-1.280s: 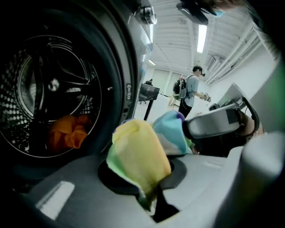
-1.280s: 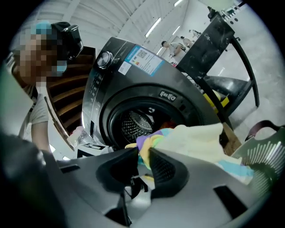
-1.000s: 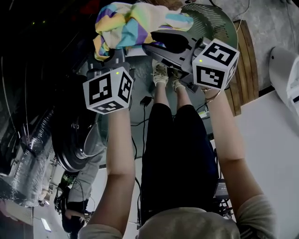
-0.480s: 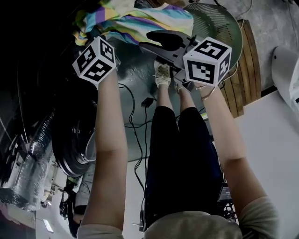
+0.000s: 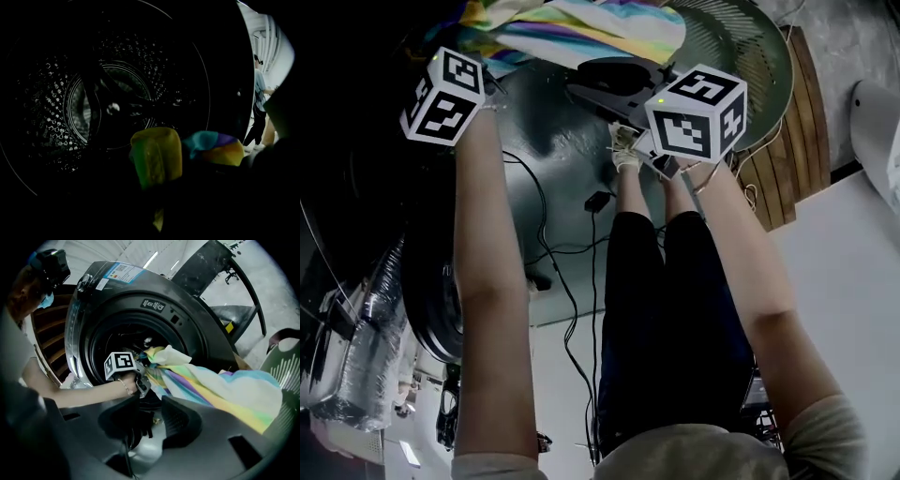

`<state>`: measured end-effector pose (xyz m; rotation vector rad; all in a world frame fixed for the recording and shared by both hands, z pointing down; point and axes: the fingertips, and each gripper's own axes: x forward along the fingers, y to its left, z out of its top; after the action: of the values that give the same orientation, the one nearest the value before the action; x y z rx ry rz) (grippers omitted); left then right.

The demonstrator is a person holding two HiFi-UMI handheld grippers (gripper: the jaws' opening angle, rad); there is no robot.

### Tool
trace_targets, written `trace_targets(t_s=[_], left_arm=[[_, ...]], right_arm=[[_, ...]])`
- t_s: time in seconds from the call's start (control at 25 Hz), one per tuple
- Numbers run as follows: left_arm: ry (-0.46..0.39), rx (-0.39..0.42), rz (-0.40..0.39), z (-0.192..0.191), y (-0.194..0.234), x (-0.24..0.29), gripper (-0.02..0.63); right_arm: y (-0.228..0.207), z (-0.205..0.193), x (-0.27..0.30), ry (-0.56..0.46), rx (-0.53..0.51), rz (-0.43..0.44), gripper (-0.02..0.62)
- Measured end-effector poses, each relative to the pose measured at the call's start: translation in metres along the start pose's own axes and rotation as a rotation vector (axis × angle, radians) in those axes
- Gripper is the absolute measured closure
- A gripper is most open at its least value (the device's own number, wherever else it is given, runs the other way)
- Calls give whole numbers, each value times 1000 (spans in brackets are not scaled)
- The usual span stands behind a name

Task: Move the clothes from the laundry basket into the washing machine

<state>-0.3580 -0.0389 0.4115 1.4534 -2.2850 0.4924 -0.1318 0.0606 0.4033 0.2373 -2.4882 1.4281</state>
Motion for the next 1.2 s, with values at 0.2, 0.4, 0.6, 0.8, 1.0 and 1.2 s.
trace_targets(t_s=[0.2,0.4,0.6,0.8,1.0,1.2], left_arm=[[-108,21,31,39,9,11,538],[-10,-75,58,5,14,26,461],[104,-192,58,-32,28,20,334],[63,-256,120,-25,44,-16,322],[135,-291,-3,-64,-6,-56,321],[248,-354,-160,-107,-68,-68,264]], right_arm=[[7,5,-5,-45,40,19,465],[13,-11,0,-6,68,45,465],[18,-21,-3,17,94,53,465],[9,-20,-15,-10,140,19,466],[0,-18,-23,-44,173,-24,466],[-7,-21,-22,-51,191,-51,466]])
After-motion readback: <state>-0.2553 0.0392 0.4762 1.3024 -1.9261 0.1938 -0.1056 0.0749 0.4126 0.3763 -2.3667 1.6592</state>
